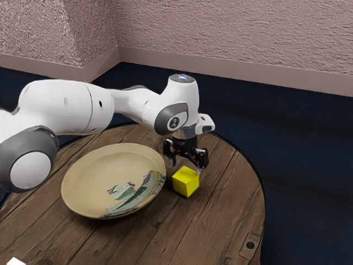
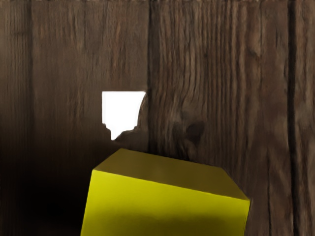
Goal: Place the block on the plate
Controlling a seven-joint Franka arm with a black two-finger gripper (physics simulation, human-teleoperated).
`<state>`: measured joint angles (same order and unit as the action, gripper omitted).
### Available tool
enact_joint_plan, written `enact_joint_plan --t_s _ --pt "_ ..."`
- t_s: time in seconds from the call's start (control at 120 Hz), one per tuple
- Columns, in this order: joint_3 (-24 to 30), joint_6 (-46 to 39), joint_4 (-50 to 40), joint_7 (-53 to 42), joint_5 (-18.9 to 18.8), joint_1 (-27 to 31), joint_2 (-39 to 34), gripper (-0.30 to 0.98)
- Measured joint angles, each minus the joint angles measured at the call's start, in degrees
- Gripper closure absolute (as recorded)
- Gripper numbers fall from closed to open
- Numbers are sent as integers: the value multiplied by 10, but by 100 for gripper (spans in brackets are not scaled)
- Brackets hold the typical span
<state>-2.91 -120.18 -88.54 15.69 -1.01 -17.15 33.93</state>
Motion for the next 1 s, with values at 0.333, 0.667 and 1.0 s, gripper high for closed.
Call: enact_joint_plan --t_s 0.333,0.667,1.0 --pt "0 -17 -6 1 -4 0 14 0" --pt "0 -21 -19 1 -4 0 24 0" --pt "0 -24 -17 -5 -4 -1 29 13"
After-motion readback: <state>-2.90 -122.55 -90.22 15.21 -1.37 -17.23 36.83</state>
